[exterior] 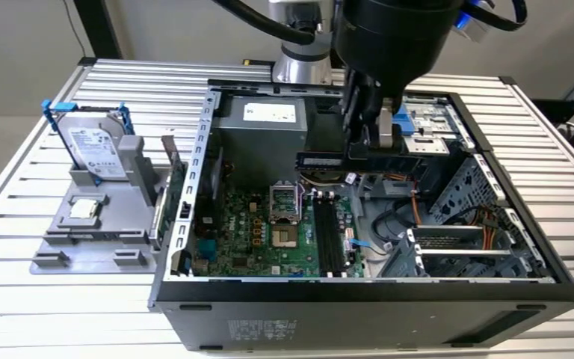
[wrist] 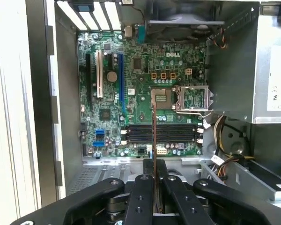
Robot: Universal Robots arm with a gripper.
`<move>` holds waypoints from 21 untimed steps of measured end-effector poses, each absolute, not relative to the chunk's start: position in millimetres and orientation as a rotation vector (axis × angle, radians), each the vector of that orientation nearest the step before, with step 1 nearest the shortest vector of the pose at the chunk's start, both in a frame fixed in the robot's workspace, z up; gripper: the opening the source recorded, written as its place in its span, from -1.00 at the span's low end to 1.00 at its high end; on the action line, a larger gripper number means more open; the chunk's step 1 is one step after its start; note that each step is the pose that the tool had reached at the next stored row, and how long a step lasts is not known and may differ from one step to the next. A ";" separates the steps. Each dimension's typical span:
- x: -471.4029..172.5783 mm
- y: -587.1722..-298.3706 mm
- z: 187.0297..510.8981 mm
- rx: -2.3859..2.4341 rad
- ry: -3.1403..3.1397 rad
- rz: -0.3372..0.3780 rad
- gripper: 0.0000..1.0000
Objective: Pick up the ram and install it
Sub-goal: 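Pick up the ram and move it above insertion slot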
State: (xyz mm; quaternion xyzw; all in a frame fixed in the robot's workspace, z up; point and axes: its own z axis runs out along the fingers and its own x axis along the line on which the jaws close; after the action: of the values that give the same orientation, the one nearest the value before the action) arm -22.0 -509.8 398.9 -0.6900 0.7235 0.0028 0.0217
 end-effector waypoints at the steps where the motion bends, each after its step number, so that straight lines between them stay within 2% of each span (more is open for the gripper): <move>1: -21.5 -509.8 398.8 -2.134 2.246 0.009 -1.00; 8: -21.2 -504.3 398.6 -2.133 2.247 0.009 -1.00; 21: -11.7 -468.3 395.7 -2.133 2.246 0.010 -1.00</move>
State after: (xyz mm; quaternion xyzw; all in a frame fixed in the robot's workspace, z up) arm -11.7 -468.3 395.7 -0.6884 0.7250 0.0032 0.0221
